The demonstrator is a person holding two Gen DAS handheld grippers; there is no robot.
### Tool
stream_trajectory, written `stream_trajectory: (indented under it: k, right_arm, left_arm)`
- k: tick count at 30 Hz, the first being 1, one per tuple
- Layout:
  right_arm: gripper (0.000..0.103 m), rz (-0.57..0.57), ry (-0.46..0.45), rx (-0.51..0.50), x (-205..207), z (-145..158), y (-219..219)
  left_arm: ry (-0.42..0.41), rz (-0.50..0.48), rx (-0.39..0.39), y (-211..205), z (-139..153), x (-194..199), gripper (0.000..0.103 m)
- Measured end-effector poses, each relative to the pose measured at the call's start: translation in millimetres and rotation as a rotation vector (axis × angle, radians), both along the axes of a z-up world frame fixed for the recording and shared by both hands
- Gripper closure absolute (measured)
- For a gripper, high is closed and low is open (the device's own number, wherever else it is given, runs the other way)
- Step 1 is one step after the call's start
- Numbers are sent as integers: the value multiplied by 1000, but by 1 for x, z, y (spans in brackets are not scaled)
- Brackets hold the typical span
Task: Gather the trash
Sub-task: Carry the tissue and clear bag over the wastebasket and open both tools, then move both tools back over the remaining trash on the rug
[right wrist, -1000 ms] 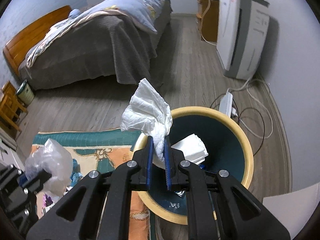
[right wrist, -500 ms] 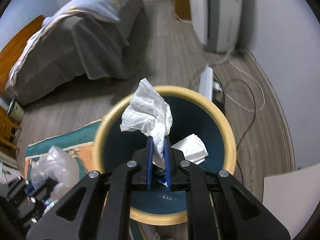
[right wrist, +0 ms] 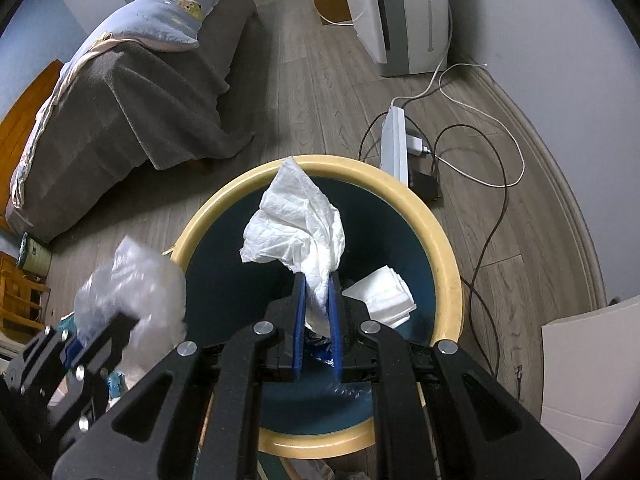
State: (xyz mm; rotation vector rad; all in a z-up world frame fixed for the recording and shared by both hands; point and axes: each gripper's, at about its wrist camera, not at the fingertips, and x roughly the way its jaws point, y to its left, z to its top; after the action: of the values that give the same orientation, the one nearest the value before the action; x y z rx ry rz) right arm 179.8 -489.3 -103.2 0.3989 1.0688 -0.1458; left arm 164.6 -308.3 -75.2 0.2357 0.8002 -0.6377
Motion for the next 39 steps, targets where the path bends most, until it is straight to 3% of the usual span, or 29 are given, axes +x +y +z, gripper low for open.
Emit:
stream_trajectory:
  k: [5,7,9,14,17,22,25,28,33,39]
  right_arm:
    - [92,-9,-13,-11,-3,1,2]
    - [91,-9,-15,-19,-2,1,2]
    - [91,-7,-14,-26,-3,1,4]
    - [89,-9,-6,-43,-3,-1,6]
    - [74,-22,-10,-47,-3,0,4]
    - [38,-37,-25,-56,-4,4,3]
    - [15,-53,-34,-70,-5,8,1]
    - [6,-78,-44,-82,-5,16,-2]
    - [6,-73,-58,-97,-5,27,8]
    - [6,20,-95,-148,-4,47,48]
  left_arm:
    - [2,7,11,0,-3,8,87]
    - [14,13,9,1,-5,11,78]
    - [12,14,3,2,-7,11,63]
    - [6,6,16,3,-10,10,61]
    - [-4,13,20,8,-10,8,50]
    - [-14,41,36,19,-12,5,36]
    - [-24,64,40,25,-11,3,21]
    - [-51,90,59,32,-9,-2,11]
    - [-75,129,76,59,3,-16,8]
    - [-120,216,83,122,29,-34,7]
